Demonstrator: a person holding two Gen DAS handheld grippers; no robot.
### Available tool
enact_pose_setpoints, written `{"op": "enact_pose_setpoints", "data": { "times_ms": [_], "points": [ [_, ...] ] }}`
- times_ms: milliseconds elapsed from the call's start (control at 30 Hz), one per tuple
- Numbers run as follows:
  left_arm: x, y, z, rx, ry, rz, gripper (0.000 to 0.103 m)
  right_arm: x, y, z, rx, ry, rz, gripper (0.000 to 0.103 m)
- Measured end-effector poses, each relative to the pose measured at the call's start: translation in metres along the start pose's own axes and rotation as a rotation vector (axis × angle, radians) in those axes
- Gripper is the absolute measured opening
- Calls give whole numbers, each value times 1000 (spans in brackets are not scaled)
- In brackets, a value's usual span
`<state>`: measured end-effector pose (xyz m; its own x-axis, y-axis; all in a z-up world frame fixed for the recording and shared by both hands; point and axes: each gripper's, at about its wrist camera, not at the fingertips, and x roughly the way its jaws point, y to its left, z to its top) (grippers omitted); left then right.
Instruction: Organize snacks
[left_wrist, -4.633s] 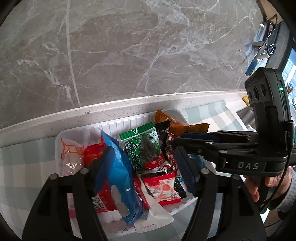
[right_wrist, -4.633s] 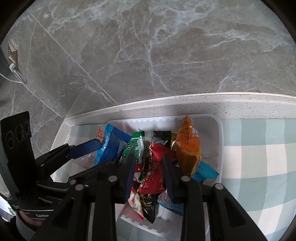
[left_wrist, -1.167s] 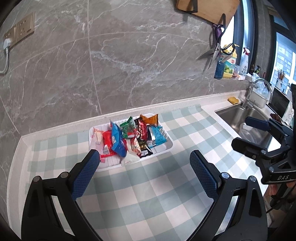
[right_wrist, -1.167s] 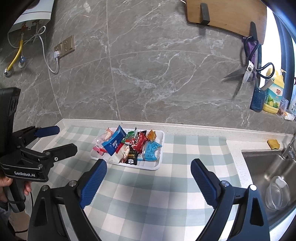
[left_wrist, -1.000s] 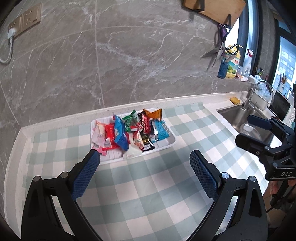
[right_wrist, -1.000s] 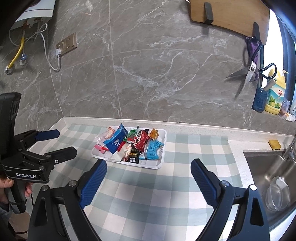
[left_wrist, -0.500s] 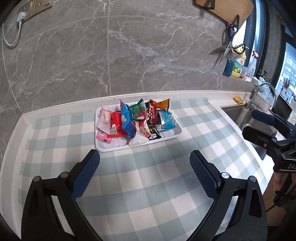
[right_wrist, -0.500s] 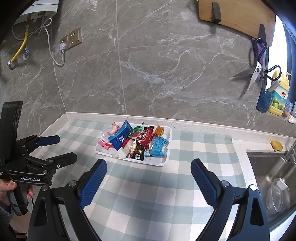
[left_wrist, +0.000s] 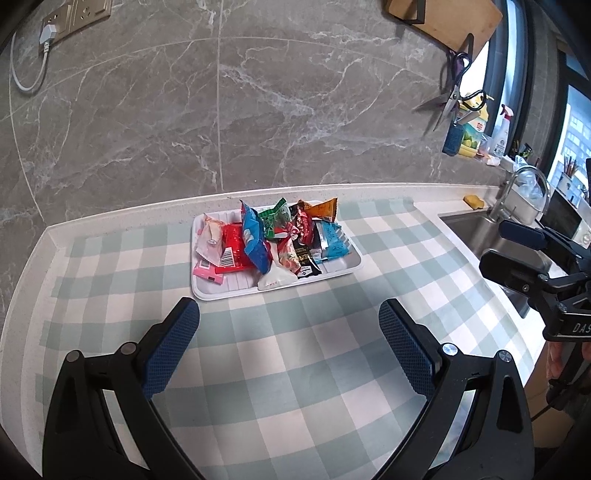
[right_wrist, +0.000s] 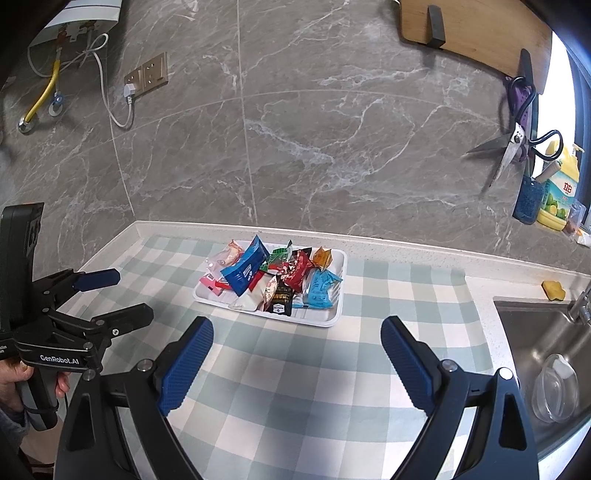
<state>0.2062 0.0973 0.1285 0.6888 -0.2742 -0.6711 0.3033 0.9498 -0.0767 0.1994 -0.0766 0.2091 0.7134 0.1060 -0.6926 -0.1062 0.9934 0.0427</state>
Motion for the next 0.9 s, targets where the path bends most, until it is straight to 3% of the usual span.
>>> {"op": "enact_pose_setpoints", "data": {
  "times_ms": [400,700,900],
  "points": [
    [-19,-9,1,46,-53,45,99,-8,6,-6,0,-4,8,94],
    [-58,-27,3,104,-204,110,99,-11,2,-5,7,-10,18,94],
    [-55,-23,-3,45,-174,93,99,-12,2,-6,10,-7,26,94]
  ]
}}
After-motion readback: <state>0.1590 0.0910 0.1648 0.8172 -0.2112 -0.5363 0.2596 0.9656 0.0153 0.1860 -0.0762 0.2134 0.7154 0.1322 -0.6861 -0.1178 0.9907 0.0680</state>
